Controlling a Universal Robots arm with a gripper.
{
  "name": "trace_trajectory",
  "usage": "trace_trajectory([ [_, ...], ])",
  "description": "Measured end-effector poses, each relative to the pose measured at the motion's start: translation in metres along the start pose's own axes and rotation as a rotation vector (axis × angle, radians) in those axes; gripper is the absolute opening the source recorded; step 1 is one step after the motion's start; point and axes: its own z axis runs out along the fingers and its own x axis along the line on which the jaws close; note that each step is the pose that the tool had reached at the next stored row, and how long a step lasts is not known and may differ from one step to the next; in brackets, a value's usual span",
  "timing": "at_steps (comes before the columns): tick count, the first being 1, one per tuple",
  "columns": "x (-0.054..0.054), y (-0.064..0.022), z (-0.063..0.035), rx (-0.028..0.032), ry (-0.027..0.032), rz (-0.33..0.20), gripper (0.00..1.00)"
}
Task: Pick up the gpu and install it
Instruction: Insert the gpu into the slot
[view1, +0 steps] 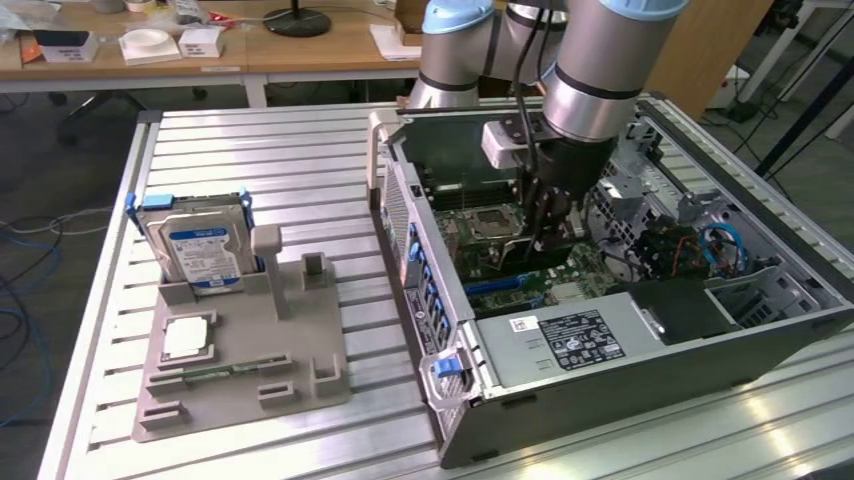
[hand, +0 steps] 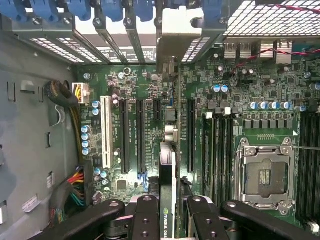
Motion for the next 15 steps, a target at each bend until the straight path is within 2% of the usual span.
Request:
trace_trajectory([
  [3,0.0,0.0009,0.0006,0.0001,-0.0003,0.0,0.26],
  [7,0.0,0.0133,0.0034,0.0002,-0.0003,0.0,0.26],
  [9,0.001,0.0168,0.0038,0.0005,-0.0005,0.0,0.26],
  [15,0.001,0.0173,0.004,0.0,0.0003,0.0,0.26],
])
